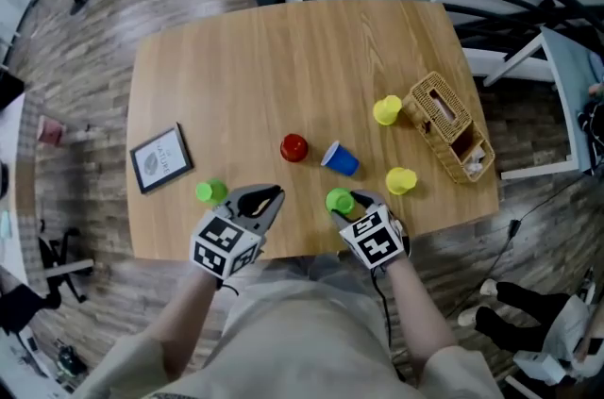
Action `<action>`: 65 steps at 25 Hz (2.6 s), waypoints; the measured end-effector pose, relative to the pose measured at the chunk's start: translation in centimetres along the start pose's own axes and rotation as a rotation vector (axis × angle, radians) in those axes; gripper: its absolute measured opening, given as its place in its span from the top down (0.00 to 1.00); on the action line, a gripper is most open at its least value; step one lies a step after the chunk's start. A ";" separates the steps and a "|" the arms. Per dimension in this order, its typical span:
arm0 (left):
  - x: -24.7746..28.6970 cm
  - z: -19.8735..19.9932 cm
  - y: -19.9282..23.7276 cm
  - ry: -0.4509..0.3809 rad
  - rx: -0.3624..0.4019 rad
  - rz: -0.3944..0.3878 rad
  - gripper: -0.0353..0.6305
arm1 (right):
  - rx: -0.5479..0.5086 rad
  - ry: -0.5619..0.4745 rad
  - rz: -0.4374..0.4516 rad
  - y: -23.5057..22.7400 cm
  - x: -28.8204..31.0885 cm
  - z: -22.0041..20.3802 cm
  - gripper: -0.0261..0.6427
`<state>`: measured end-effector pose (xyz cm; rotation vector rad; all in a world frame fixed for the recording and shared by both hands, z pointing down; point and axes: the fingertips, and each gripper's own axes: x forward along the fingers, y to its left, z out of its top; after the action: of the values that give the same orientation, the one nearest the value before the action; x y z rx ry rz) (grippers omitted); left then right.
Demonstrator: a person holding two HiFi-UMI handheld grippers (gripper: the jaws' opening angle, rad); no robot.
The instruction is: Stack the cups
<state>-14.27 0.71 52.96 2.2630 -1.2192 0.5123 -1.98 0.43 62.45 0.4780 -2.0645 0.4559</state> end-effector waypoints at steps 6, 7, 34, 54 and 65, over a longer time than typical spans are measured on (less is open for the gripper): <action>2.1 2.6 -1.9 -0.017 0.062 -0.065 0.88 | -0.020 -0.016 -0.096 -2.3 -5.0 0.3 0.60; 2.5 3.0 -2.4 -0.018 0.073 -0.079 0.88 | -0.014 -0.023 -0.113 -2.8 -5.9 0.2 0.60; 12.5 9.5 -12.2 0.000 0.277 -0.343 0.88 | 0.312 -0.056 -0.389 -14.7 -17.0 -8.8 0.60; 19.5 7.0 -11.8 0.129 0.289 -0.356 0.88 | 0.444 0.058 -0.268 -20.1 -7.1 -13.1 0.60; 20.4 4.9 -10.9 0.179 0.281 -0.360 0.88 | 0.468 0.059 -0.264 -19.8 -6.6 -13.9 0.60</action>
<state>6.07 -10.49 57.36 2.5297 -0.6634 0.7625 21.11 -8.65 66.19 0.9882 -1.7994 0.7848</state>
